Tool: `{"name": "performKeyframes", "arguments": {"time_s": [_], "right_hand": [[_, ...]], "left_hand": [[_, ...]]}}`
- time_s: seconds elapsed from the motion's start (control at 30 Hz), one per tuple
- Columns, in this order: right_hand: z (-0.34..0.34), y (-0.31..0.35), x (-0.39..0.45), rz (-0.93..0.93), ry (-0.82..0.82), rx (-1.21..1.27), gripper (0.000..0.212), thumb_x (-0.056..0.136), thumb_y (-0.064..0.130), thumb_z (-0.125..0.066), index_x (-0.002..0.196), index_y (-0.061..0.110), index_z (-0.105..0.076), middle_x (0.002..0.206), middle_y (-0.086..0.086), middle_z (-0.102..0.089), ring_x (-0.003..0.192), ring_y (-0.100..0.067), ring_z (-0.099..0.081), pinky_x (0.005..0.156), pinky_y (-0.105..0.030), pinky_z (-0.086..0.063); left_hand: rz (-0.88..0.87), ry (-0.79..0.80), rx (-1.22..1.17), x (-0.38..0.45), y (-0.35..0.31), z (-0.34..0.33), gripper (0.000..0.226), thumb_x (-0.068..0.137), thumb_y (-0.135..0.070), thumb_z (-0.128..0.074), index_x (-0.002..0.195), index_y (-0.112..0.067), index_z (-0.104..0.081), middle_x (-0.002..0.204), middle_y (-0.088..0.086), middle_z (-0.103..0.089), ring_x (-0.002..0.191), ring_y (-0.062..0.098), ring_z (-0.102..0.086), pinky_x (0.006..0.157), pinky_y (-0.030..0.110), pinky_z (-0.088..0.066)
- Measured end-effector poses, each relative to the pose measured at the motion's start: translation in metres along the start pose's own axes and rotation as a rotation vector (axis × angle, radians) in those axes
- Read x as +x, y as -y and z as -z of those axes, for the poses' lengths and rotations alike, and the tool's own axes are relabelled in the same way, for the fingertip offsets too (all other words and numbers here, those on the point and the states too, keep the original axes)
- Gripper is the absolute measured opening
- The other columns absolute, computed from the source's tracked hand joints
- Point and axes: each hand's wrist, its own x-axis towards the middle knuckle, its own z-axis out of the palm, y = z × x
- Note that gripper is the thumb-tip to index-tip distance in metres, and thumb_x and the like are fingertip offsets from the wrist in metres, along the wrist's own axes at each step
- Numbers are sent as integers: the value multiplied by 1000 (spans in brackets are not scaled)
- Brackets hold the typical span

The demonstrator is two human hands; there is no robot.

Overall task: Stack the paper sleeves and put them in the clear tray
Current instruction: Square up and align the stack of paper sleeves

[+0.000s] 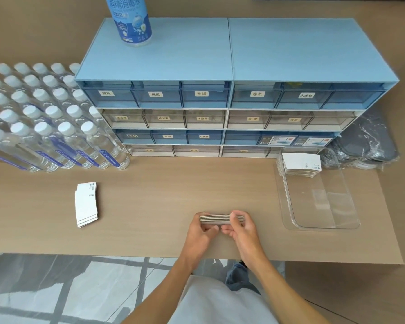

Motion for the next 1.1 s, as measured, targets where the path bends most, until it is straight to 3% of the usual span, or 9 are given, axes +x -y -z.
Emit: {"name": "performKeyframes", "arguments": {"time_s": [0.13, 0.27, 0.37, 0.43, 0.57, 0.7, 0.87, 1.1], "right_hand": [[-10, -3, -13, 27, 57, -118, 38, 85, 0, -68, 118, 13, -54, 98, -13, -71, 83, -25, -72, 84, -33, -59], [-39, -4, -10, 74, 50, -290, 23, 86, 1, -64, 106, 11, -57, 98, -17, -72, 66, -19, -64, 59, -28, -54], [-69, -11, -5, 104, 59, -469, 18, 81, 13, -71, 95, 21, -64, 90, -3, -74, 77, -19, -70, 70, -36, -57], [-93, -11, -3, 113, 97, -565, 17, 78, 15, -73, 91, 21, -65, 87, 0, -74, 82, -18, -71, 78, -40, -58], [-152, -8, 3, 150, 214, -716, 17, 76, 14, -74, 88, 18, -63, 85, 0, -73, 82, -21, -70, 74, -36, -55], [-215, -10, 12, 178, 357, -850, 27, 77, 11, -72, 99, 15, -57, 100, -3, -72, 89, -19, -68, 78, -31, -53], [-287, -3, 22, 263, 464, -1081, 36, 76, 21, -75, 106, 10, -60, 107, -6, -66, 102, -27, -64, 88, -37, -52], [-374, 12, 53, 427, 673, -1350, 40, 77, 23, -72, 113, 12, -60, 123, -9, -54, 119, -29, -53, 99, -42, -46]], "left_hand": [[-17, -116, 56, -5, 8, 21, 22, 87, -4, -63, 106, -15, -61, 96, 5, -74, 88, 17, -69, 73, 24, -56], [26, -256, 86, -15, 11, 45, 12, 86, -10, -67, 95, -14, -59, 81, 7, -69, 67, 19, -64, 62, 31, -57], [81, -408, 88, -23, 11, 71, 16, 84, -20, -71, 90, -21, -57, 84, 3, -69, 74, 19, -67, 65, 37, -58], [113, -489, 74, -30, 9, 91, 16, 83, -22, -73, 86, -20, -57, 77, -2, -67, 69, 13, -63, 59, 27, -51], [205, -654, -117, -44, 14, 133, 23, 80, -24, -75, 72, -9, -59, 65, 1, -55, 57, 14, -48, 53, 23, -37], [252, -782, -393, -51, 19, 166, 25, 80, -24, -76, 72, -9, -57, 69, 7, -56, 60, 19, -49, 58, 29, -40], [306, -988, -590, -44, 9, 203, 28, 79, -24, -78, 93, -10, -58, 88, 8, -68, 74, 21, -63, 60, 29, -49], [371, -1142, -811, -16, -18, 238, 26, 82, -26, -73, 83, -11, -51, 78, 8, -66, 62, 19, -56, 51, 27, -40]]}}
